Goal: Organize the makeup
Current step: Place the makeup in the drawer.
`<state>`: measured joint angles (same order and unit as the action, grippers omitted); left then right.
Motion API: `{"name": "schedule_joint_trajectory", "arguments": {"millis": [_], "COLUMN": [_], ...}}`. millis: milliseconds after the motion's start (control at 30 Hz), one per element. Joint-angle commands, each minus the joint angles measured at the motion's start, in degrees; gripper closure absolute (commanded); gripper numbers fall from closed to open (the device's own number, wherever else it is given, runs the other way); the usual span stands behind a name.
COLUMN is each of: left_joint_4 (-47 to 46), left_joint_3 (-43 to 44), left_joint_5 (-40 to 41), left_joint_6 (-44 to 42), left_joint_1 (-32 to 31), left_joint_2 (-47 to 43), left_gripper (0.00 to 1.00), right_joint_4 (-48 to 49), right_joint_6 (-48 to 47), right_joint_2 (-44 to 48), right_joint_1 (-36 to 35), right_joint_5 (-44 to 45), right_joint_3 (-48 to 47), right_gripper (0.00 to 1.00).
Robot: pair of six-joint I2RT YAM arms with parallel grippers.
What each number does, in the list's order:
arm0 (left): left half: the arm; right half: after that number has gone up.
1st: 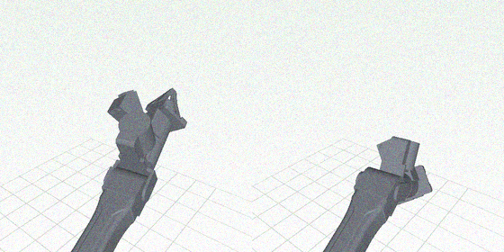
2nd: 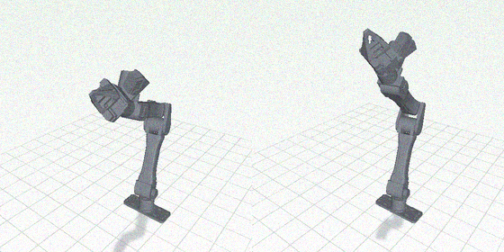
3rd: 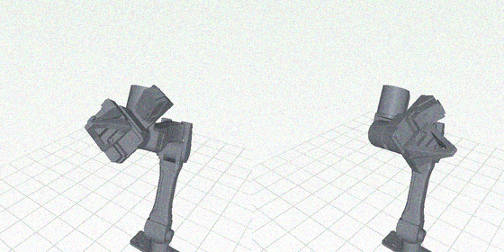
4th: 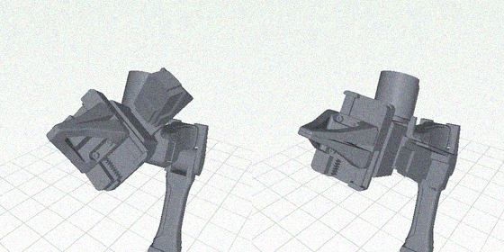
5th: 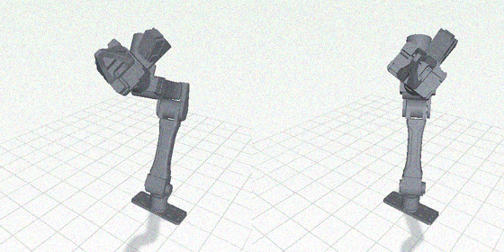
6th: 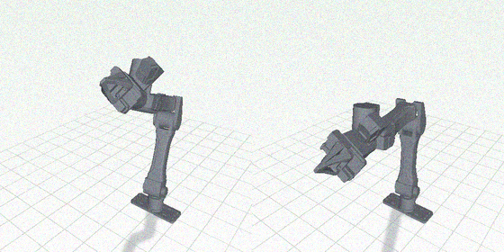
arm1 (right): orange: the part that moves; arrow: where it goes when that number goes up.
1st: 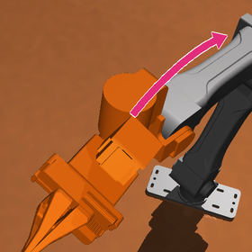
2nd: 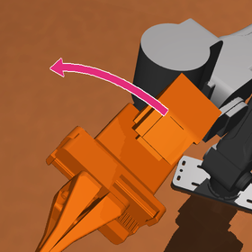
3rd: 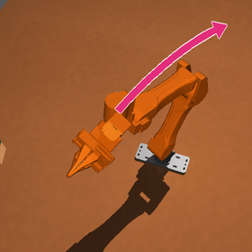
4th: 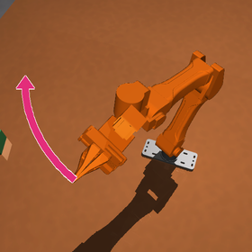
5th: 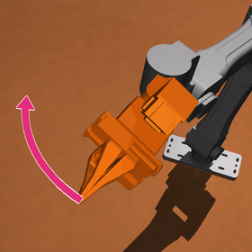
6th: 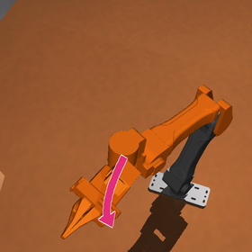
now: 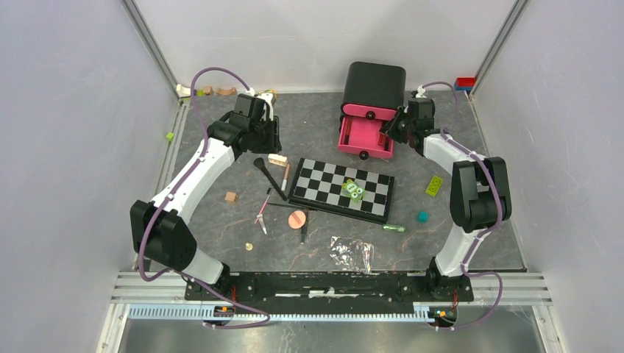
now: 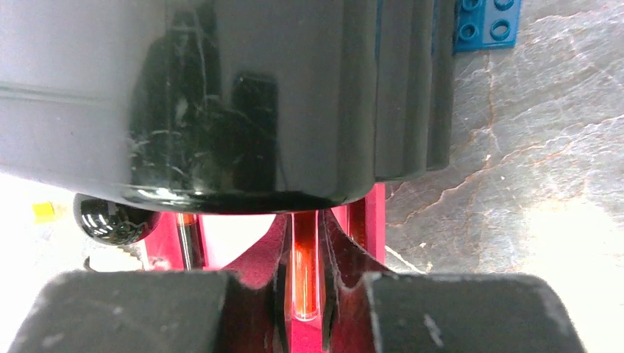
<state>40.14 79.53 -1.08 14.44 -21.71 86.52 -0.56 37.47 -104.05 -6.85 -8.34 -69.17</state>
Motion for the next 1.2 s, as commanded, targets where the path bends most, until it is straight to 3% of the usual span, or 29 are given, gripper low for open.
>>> {"name": "schedule_joint_trajectory", "arguments": {"millis": [0, 433, 967, 1167], "left_joint_4": [-1.9, -1.9, -1.8, -1.8], "left_joint_3": [0.5, 0.5, 0.4, 0.3], "left_joint_5": [-1.6, -1.2, -0.8, -0.8], "left_joint_6": [-0.5, -0.5, -0.6, -0.7], "left_joint_1": [0.2, 0.1, 0.2, 0.2], "left_joint_2": [-1.1, -1.2, -1.4, -1.8], "left_gripper": [0.57, 0.57, 0.56, 0.56], "right_joint_4": [-0.6, -1.7, -0.7, -3.2], "right_joint_6": [-3.2, -4.4, -4.7, -7.2], "right_joint_2": [-0.3, 0.2, 10.1, 17.3], "right_joint_1": [0.1, 0.1, 0.1, 0.1], "right_joint_5": [2.3, 3.0, -0.9, 4.5], "right_joint_3": [-3.1, -3.3, 1.1, 8.2], "right_gripper": [0.84, 0.65, 0.65, 0.66]}}
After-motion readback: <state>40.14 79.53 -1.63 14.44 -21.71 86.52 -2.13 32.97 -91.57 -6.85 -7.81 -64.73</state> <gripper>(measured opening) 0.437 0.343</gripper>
